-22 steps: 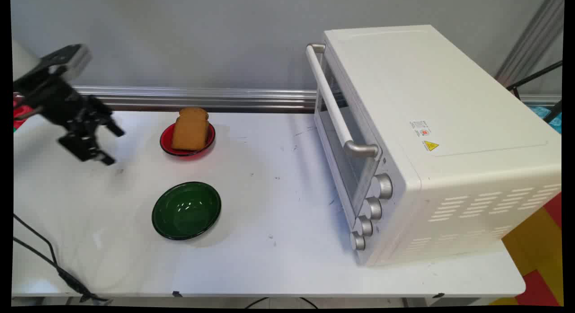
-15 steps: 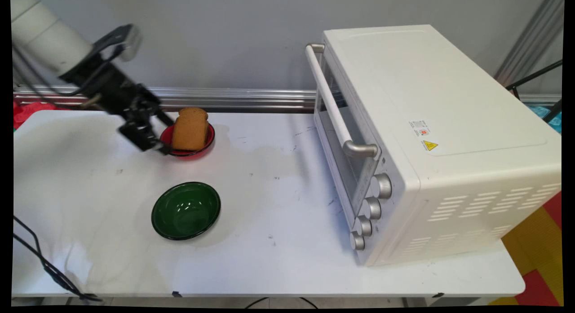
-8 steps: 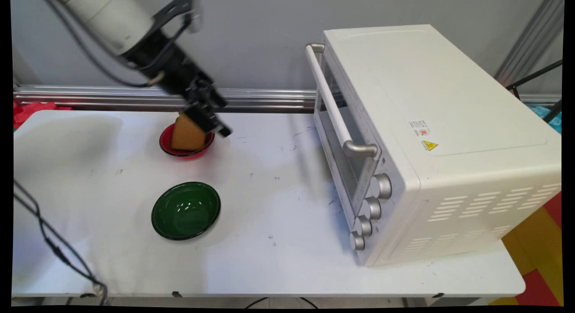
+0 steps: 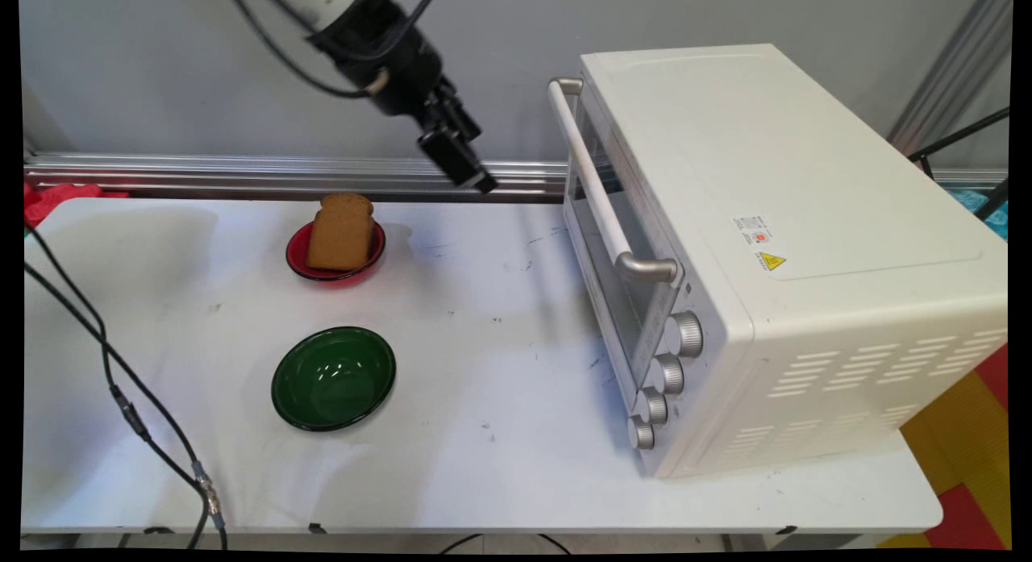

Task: Open the oven

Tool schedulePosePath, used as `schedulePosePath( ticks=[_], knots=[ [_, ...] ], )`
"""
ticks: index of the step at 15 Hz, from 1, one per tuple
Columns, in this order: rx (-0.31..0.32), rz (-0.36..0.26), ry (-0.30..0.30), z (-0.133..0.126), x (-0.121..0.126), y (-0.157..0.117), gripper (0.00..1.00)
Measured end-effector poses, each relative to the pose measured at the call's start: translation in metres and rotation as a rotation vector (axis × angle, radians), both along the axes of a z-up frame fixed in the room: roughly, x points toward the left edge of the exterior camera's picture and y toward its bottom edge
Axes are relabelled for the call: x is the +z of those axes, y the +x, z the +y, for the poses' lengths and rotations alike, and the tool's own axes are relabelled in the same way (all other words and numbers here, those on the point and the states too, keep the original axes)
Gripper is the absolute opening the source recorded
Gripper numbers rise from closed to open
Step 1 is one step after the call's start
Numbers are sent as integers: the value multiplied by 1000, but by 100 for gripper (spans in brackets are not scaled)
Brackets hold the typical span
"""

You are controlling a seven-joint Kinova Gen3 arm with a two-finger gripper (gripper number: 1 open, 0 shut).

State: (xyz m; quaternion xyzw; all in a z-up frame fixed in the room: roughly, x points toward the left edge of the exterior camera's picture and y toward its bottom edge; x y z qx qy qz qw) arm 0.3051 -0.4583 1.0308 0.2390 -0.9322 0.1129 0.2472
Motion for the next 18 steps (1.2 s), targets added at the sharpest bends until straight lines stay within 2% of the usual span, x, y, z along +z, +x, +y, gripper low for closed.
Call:
schedulePosePath(
  ticks=[8,13,18],
  knots=[
    [-2,-34,-27,-26,18,-29,100],
    [-4,-58,-21,-33,18,-31,100],
    [-25,-51,-13,-39,19,-32,100]
  ],
)
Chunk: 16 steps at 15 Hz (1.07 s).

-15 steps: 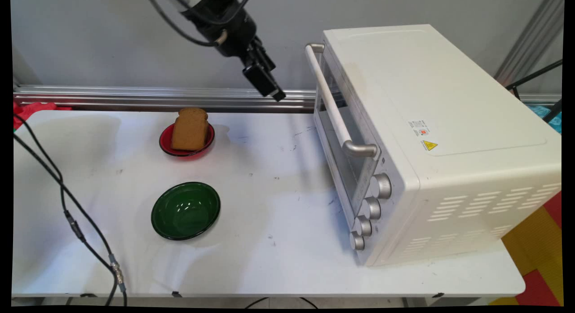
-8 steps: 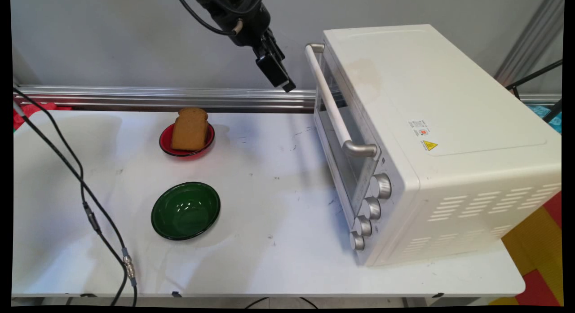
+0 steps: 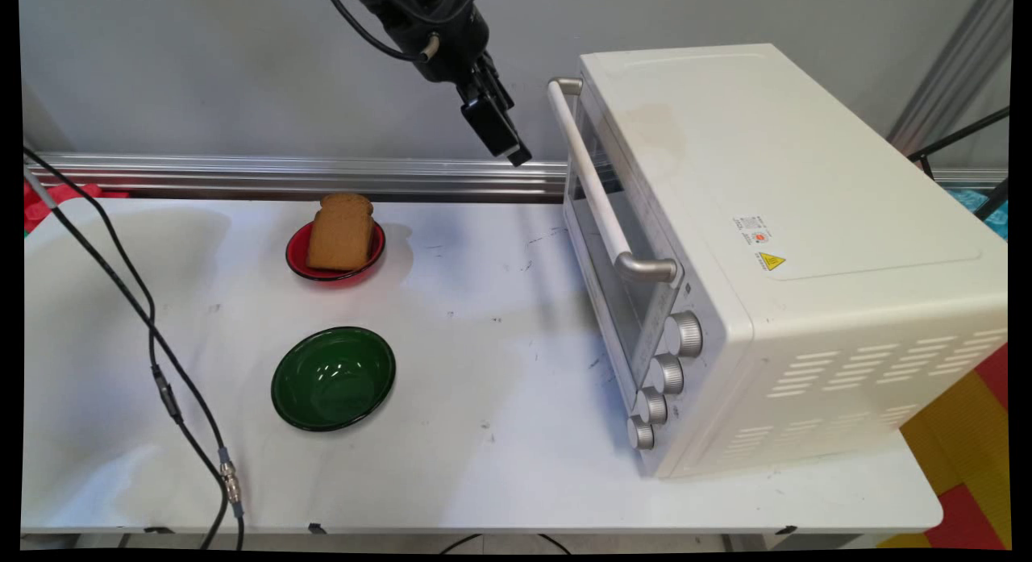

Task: Open the oven

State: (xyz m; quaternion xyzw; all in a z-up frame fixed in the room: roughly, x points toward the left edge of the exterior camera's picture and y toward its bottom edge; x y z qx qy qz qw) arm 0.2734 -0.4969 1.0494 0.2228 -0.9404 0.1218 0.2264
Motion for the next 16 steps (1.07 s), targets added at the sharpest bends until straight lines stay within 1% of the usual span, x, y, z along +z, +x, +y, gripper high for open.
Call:
schedulePosePath(
  ticks=[6,16],
  knots=[
    [-29,21,2,-4,2,-3,100],
    [-47,63,9,-14,3,-9,100]
  ],
)
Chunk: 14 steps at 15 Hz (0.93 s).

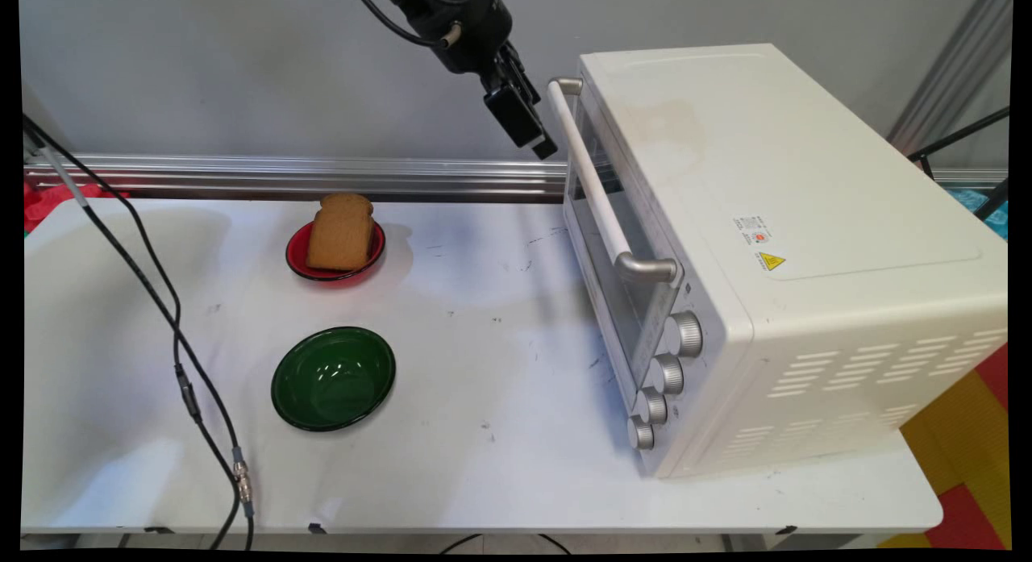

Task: Open the oven

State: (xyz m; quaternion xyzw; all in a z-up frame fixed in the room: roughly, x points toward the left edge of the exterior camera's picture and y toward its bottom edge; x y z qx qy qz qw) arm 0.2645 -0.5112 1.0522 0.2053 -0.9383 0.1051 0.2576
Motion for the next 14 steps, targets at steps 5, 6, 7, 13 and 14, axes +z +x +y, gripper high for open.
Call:
schedulePosePath(
  ticks=[5,6,7,13,14],
  knots=[
    [-8,17,6,-6,-2,-1,0],
    [-7,26,10,-7,-2,-2,0],
    [-5,38,16,-9,-2,-4,0],
    [-8,93,46,-17,-4,-11,0],
    [-9,100,52,-18,-5,-12,0]
  ],
)
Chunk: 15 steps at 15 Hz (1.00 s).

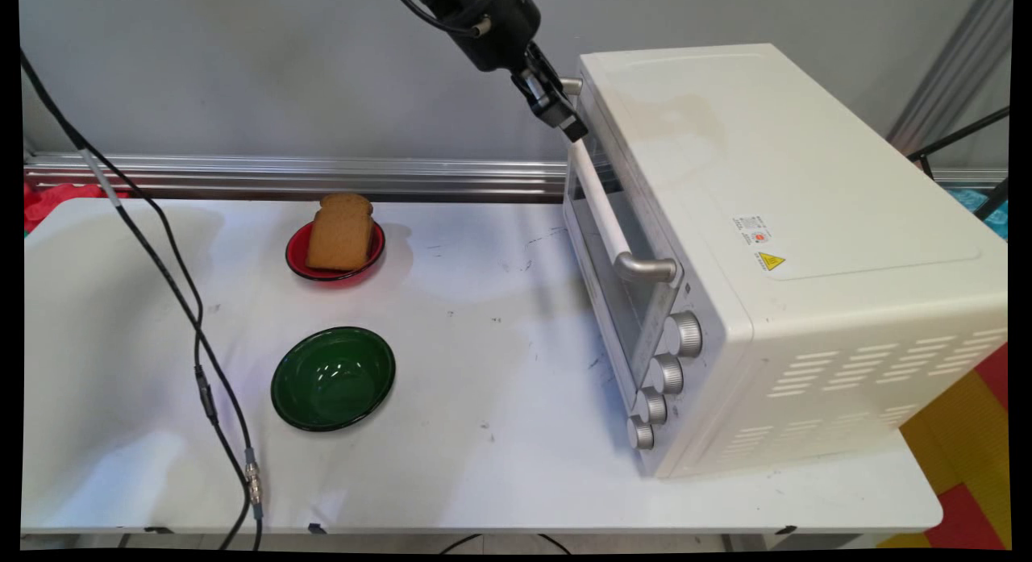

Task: Open the oven

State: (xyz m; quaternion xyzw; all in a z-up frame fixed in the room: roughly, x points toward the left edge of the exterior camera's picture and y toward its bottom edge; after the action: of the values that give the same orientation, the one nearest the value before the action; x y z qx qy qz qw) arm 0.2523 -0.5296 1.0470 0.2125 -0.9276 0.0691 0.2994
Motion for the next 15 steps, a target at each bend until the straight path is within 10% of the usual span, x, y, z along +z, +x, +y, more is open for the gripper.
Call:
schedulePosePath(
  ticks=[15],
  knots=[
    [-16,69,23,-21,-37,-15,0]
  ],
)
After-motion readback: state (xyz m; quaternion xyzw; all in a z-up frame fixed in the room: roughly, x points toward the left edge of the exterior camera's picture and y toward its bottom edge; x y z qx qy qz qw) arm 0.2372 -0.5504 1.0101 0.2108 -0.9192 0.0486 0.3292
